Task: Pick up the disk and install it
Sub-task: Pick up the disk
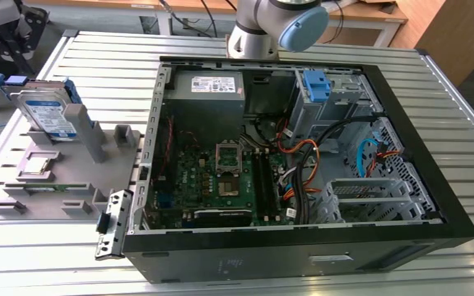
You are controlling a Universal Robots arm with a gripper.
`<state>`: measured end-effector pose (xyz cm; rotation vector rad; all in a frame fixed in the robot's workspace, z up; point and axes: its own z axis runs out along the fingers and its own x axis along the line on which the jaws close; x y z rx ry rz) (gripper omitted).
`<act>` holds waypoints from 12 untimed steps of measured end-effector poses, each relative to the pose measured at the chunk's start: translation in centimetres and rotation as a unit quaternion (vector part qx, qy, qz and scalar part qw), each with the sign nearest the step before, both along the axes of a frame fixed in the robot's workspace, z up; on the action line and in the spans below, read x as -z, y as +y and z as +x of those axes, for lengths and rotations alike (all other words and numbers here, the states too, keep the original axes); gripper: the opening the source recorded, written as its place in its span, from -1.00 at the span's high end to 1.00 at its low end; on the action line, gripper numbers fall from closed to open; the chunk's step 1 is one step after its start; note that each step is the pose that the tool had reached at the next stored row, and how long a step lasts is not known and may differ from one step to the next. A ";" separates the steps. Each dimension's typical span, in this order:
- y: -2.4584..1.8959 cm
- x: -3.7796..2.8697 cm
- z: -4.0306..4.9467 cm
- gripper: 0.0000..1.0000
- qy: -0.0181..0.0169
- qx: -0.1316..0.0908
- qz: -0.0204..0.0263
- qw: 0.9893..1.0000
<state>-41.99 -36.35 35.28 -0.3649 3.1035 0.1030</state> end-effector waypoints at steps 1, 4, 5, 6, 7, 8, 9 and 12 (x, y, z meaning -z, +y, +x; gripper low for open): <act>0.00 0.00 0.00 0.79 0.000 -0.009 0.000 1.000; 0.00 0.00 0.00 0.79 0.000 -0.036 0.000 0.999; 0.00 0.00 0.00 0.79 0.000 -0.046 0.000 0.999; 0.00 0.00 0.00 0.79 0.000 -0.054 0.000 0.999; 0.00 0.01 0.00 0.79 0.000 -0.064 0.000 0.998; 0.00 0.01 0.00 0.79 0.000 -0.073 0.000 0.997; 0.00 0.01 0.00 0.79 0.000 -0.082 0.000 0.997; 0.00 0.01 0.00 0.79 0.000 -0.109 0.000 0.994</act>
